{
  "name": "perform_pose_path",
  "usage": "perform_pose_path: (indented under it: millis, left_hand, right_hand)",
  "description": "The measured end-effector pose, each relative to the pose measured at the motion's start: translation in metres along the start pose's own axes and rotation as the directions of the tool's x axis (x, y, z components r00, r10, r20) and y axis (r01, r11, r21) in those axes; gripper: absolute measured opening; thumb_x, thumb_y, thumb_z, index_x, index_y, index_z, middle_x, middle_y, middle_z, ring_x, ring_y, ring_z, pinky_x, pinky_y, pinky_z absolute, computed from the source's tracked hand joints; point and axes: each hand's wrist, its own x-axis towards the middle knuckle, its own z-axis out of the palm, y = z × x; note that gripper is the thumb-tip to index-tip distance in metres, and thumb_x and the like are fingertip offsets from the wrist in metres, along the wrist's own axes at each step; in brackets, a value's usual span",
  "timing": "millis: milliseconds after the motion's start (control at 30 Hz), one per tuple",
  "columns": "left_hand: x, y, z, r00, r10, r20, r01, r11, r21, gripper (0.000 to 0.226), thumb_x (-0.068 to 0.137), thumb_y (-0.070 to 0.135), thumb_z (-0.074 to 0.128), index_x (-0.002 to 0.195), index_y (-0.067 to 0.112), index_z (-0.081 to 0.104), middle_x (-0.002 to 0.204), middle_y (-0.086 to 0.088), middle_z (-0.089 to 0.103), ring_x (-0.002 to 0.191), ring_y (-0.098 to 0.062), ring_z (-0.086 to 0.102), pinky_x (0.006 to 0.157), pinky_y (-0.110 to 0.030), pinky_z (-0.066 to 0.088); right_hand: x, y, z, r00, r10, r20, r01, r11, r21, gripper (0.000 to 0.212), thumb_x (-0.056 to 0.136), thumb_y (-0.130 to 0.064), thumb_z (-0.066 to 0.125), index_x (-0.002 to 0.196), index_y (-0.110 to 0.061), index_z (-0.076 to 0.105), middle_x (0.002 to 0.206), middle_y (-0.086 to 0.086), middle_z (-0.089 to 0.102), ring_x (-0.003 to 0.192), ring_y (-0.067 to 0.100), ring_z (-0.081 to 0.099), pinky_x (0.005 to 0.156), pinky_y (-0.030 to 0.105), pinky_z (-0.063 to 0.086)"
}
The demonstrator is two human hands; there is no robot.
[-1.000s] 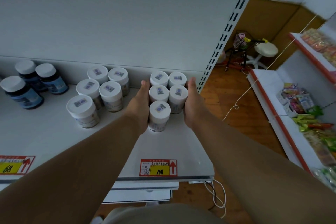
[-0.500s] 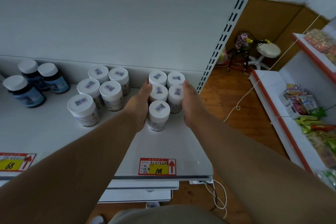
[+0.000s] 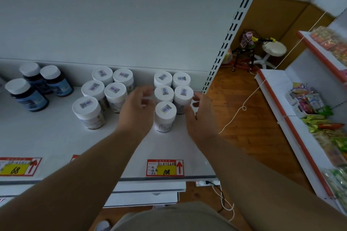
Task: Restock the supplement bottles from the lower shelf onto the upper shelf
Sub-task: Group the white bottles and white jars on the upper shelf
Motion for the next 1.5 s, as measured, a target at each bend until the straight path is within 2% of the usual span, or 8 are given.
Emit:
perform_pose_path:
  millis: [133,333,433,600,733,900,1133,1500]
  left_hand:
    - [0.018,0.007,-0.006,0.953,0.273,0.13,-0.298,0.921,0.252,0.038,0.095,0.004,0.048,0.115,0.027,0.071,0.128,0.004,0.057,0.109,-0.005,0.054,0.094,-0.014,0.036]
    - [0.024,0.003,-0.003,0.921,0.283,0.267,-0.368,0.858,0.359,0.039,0.098,0.006,0.046,0.122,0.025,0.07,0.138,0.002,0.053,0.129,-0.021,0.045,0.11,-0.025,0.028]
    - [0.026,0.002,-0.006,0.914,0.289,0.284,-0.381,0.851,0.362,0.04,0.097,0.005,0.046,0.123,0.024,0.069,0.139,0.002,0.053,0.131,-0.023,0.045,0.112,-0.03,0.03]
    - [0.005,0.002,-0.016,0.935,0.324,0.147,-0.352,0.901,0.255,0.028,0.097,0.016,0.053,0.123,0.017,0.063,0.118,0.0,0.055,0.109,-0.021,0.055,0.095,-0.029,0.043]
    - [-0.018,-0.015,-0.004,0.958,0.235,0.163,-0.277,0.904,0.327,0.063,0.078,0.046,0.076,0.13,0.022,0.049,0.124,0.003,0.051,0.11,-0.018,0.054,0.096,-0.039,0.048]
    - [-0.016,-0.024,0.008,0.967,0.202,0.154,-0.243,0.912,0.332,0.066,0.071,0.044,0.082,0.125,0.024,0.049,0.123,0.002,0.06,0.112,-0.022,0.055,0.09,-0.038,0.048]
    - [-0.011,-0.03,-0.001,0.97,0.18,0.166,-0.219,0.941,0.259,0.061,0.074,0.039,0.081,0.125,0.025,0.051,0.122,0.004,0.06,0.105,-0.016,0.055,0.086,-0.033,0.047]
    - [-0.002,-0.041,-0.008,0.96,0.128,0.25,-0.177,0.966,0.186,0.062,0.07,0.043,0.084,0.12,0.026,0.052,0.114,0.008,0.06,0.1,-0.011,0.057,0.08,-0.029,0.045]
  right_hand:
    - [-0.001,0.003,-0.008,0.991,-0.126,0.036,0.13,0.981,-0.147,0.054,0.093,-0.023,0.062,0.141,-0.025,0.038,0.142,-0.001,0.041,0.129,0.019,0.046,0.107,0.042,0.046]
    - [0.003,-0.007,-0.021,0.976,-0.21,0.059,0.218,0.949,-0.228,0.051,0.091,-0.016,0.064,0.139,-0.022,0.048,0.139,0.002,0.047,0.13,0.02,0.044,0.109,0.026,0.035]
    - [0.007,-0.008,-0.02,0.972,-0.221,0.076,0.232,0.949,-0.214,0.042,0.091,-0.018,0.067,0.132,-0.022,0.055,0.132,0.001,0.049,0.119,0.018,0.051,0.103,0.027,0.043]
    - [0.013,-0.006,-0.017,0.978,-0.191,0.087,0.205,0.96,-0.193,0.042,0.09,-0.02,0.069,0.128,-0.023,0.054,0.132,0.0,0.049,0.114,0.019,0.053,0.098,0.039,0.051]
    - [0.013,-0.005,-0.017,0.975,-0.201,0.099,0.217,0.955,-0.202,0.043,0.089,-0.021,0.069,0.128,-0.023,0.051,0.132,0.002,0.05,0.115,0.021,0.054,0.095,0.041,0.052]
    - [0.014,-0.009,-0.017,0.979,-0.186,0.084,0.201,0.95,-0.239,0.044,0.086,-0.023,0.074,0.123,-0.021,0.051,0.129,0.003,0.052,0.111,0.017,0.054,0.09,0.03,0.049]
    - [0.019,-0.013,-0.021,0.972,-0.176,0.157,0.209,0.949,-0.234,0.046,0.089,-0.017,0.07,0.13,-0.019,0.049,0.131,0.003,0.055,0.111,0.017,0.056,0.09,0.034,0.051]
    - [-0.004,-0.011,0.012,0.992,0.106,-0.074,-0.108,0.994,-0.015,0.075,0.077,-0.025,0.081,0.14,-0.021,0.04,0.128,0.002,0.054,0.109,0.016,0.058,0.085,0.03,0.052]
